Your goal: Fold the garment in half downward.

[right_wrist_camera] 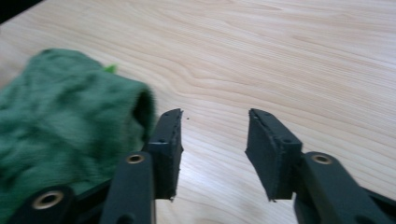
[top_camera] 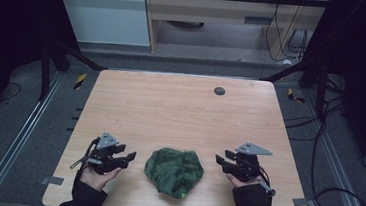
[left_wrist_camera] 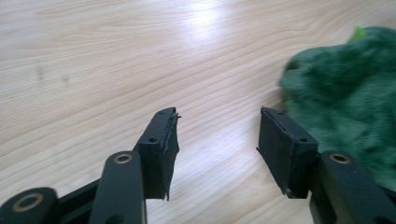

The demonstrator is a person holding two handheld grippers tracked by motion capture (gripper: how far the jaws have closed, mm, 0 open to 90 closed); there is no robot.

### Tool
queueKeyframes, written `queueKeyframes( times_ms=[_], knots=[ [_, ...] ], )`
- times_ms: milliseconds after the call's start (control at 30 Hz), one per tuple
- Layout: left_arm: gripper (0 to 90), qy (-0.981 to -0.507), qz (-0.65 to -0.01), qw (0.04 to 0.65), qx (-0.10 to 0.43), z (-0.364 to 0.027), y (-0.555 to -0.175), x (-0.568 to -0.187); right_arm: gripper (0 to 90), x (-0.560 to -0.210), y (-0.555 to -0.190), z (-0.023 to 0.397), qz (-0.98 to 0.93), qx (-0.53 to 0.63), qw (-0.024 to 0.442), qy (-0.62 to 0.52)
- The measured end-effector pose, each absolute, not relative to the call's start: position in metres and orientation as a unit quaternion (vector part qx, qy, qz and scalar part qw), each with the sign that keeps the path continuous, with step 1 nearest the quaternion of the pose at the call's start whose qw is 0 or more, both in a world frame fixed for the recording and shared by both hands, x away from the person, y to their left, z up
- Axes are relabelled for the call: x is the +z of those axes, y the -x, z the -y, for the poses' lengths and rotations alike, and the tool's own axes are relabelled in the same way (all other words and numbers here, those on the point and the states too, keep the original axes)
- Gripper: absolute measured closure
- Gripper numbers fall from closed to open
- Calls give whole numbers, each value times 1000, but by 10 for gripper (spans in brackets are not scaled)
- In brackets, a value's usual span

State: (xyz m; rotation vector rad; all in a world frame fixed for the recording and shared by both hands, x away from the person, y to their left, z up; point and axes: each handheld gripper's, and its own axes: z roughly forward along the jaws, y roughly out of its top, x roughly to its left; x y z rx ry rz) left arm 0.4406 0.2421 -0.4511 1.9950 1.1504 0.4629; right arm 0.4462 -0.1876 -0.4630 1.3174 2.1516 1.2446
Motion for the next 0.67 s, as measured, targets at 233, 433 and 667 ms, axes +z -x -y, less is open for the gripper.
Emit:
queueKeyframes(
  times_ms=[233, 433, 667],
  knots=[
    [403, -777, -471, 370, 194, -263, -450, -459, 438, -469, -454, 207, -745, 414, 181, -490],
    [359, -773, -476, 362, 211, -278, -457, -464, 384, -474, -458, 221, -737, 402, 190, -509],
    [330, -762, -493, 359, 219, -291, -462, -469, 316, -479, -464, 233, -728, 387, 210, -525]
  ],
)
